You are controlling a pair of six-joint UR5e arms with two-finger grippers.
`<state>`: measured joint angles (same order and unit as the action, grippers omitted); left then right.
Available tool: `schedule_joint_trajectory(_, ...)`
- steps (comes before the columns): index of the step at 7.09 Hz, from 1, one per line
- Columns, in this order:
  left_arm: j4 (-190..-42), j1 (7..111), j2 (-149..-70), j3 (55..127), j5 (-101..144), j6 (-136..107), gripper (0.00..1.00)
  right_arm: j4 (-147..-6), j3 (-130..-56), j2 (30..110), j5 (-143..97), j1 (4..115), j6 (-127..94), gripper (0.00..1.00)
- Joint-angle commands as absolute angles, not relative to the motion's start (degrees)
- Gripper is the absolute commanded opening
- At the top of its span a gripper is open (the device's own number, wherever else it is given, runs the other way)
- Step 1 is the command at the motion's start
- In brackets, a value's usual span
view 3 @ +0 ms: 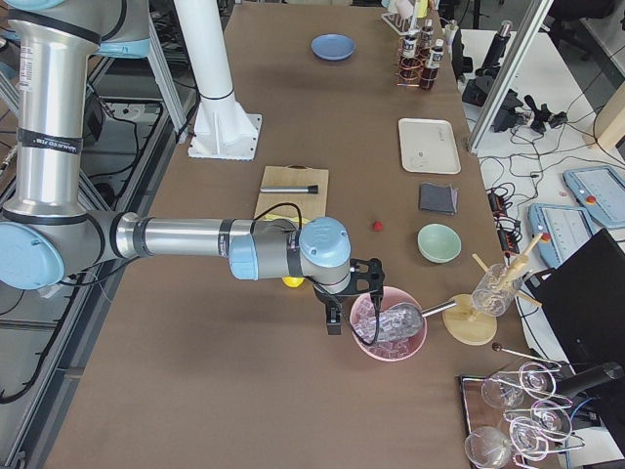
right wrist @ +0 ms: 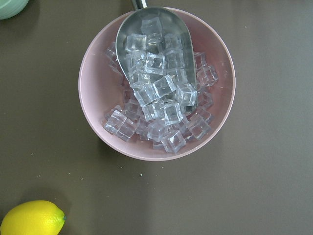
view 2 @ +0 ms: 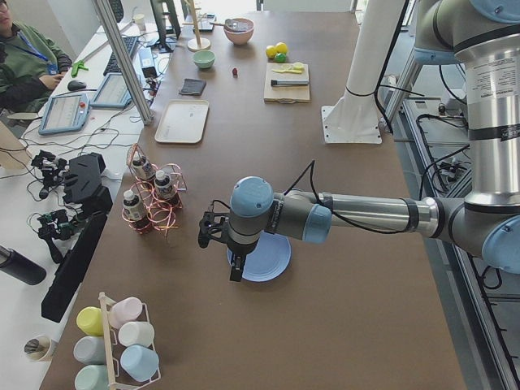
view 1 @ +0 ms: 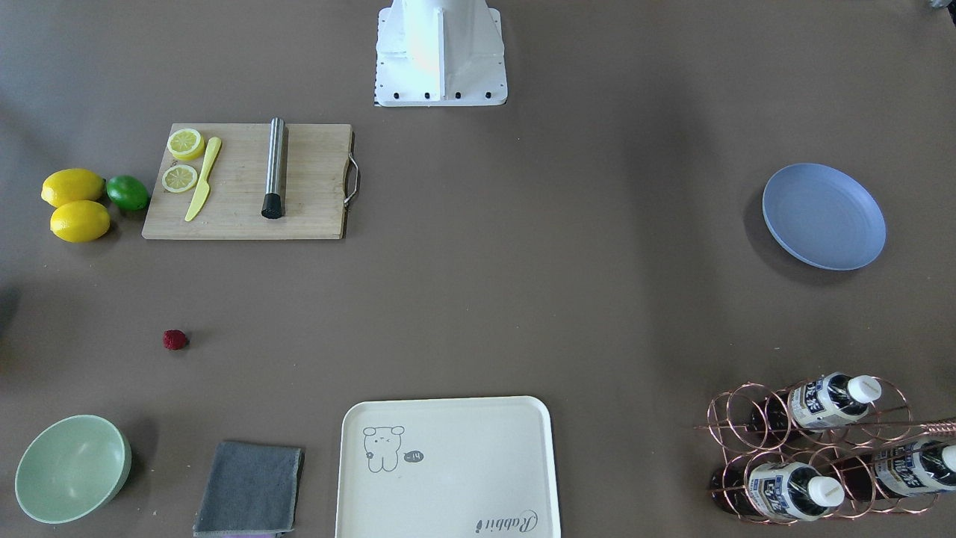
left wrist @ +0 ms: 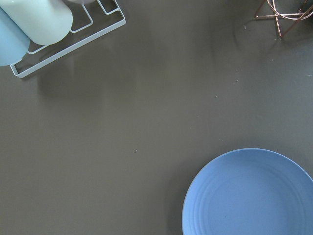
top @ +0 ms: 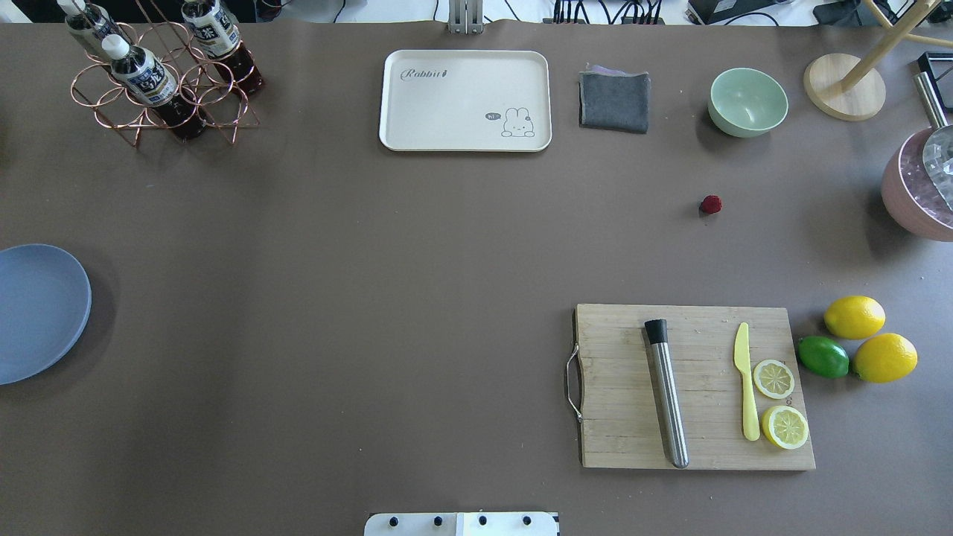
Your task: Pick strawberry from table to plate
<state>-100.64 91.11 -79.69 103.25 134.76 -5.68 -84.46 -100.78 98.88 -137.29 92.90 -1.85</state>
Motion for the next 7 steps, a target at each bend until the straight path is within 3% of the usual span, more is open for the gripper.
schedule_joint_trajectory(1,-100.63,91.14,-79.63,103.1,134.82,-5.71,0.98,-84.46,-100.81,98.79,-137.29,92.9,-1.85,1.0)
schedule_joint_trajectory(7,-101.07,91.93,-79.89,103.0,136.49,-5.8,0.98,-84.29,-100.9,98.79,-137.28,93.16,-1.85,1.0)
